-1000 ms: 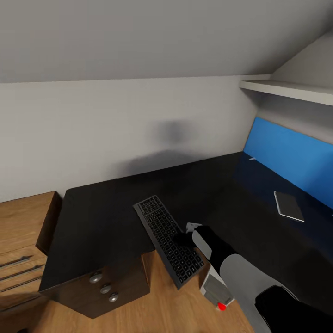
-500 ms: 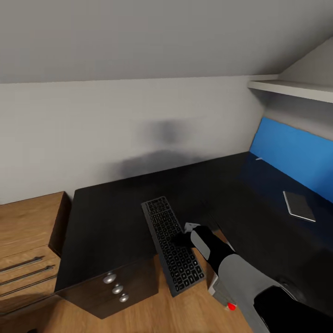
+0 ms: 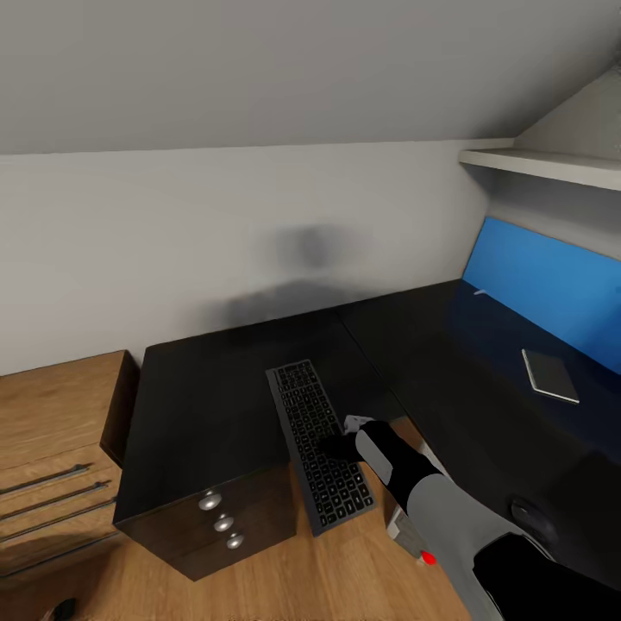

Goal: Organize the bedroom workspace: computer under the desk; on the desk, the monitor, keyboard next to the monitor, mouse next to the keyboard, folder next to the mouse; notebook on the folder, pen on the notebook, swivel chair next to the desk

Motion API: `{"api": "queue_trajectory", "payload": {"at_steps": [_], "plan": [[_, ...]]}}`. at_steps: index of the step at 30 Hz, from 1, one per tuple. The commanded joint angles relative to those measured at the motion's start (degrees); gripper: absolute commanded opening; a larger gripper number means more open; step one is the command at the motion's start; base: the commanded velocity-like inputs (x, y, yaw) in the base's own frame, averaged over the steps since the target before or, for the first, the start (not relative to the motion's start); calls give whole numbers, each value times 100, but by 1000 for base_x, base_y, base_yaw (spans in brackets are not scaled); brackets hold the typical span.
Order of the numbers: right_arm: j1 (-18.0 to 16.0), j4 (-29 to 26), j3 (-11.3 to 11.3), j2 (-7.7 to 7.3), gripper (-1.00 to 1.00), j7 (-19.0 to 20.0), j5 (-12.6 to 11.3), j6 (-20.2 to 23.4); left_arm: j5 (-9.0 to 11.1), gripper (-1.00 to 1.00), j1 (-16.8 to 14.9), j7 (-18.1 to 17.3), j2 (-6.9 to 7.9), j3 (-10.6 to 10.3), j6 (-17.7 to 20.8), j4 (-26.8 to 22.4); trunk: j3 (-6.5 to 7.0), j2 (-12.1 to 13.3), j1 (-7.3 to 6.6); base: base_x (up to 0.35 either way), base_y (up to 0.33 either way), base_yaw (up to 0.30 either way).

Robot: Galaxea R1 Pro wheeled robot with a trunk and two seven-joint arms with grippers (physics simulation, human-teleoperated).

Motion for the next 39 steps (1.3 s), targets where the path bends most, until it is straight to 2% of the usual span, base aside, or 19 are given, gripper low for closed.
{"api": "queue_trajectory", "payload": {"at_steps": [1,14,19,25,32,39], "plan": [[-4,-9,39,-4,100,-50,-61,16,37,100,2,41,5,-13,5,-16,-5,-5,0,-59,4,0],[9,-9,34,-2,100,-57,-63,20,37,100,2,47,5,-18,5,-16,-5,-5,0,-13,1,0],[25,-13,44,52,100,-29,-62,195,37,100,2,45,5,-22,5,-16,-5,-5,0,0,0,0],[60,-17,54,178,100,557,-61,328,37,100,2,44,5,-25,5,-16,-5,-5,0,0,0,0],[73,-21,61,178,100,824,-71,354,37,100,2,38,5,-19,5,-16,-5,-5,0,0,0,0],[75,-26,65,178,100,1279,-76,358,37,100,2,40,5,-18,5,-16,-5,-5,0,0,0,0]]}}
